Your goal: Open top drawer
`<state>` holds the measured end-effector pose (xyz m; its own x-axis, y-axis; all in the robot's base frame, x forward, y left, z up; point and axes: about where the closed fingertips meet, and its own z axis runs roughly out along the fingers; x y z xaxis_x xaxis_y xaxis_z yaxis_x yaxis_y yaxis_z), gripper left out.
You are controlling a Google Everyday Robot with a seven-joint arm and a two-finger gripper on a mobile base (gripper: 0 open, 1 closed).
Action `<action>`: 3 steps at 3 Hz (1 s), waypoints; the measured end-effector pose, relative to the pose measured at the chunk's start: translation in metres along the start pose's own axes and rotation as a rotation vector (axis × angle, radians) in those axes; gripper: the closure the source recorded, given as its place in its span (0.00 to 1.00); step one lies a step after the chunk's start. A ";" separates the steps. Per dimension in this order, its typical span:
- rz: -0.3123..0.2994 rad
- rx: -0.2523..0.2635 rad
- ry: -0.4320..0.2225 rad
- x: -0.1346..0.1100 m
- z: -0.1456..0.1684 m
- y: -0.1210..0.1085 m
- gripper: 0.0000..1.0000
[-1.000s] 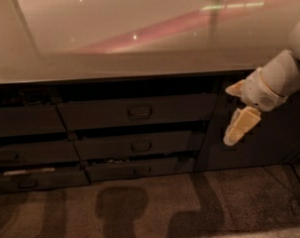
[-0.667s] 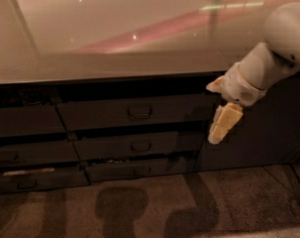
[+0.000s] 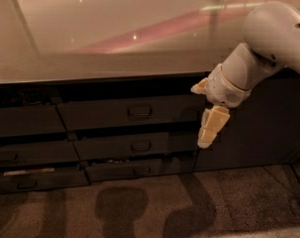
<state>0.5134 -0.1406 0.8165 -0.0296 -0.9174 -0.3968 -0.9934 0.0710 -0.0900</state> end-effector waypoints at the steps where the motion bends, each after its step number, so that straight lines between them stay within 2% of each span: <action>1: -0.048 0.041 0.018 0.001 0.001 0.006 0.00; 2: -0.179 0.130 0.033 -0.002 0.001 0.035 0.00; 3: -0.283 0.233 0.016 0.007 0.008 0.057 0.00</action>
Offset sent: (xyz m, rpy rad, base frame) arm -0.0694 -0.0033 -0.0180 -0.0752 -0.5108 0.2019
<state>0.4570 -0.1395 0.8012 0.2393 -0.9194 -0.3121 -0.9106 -0.1009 -0.4008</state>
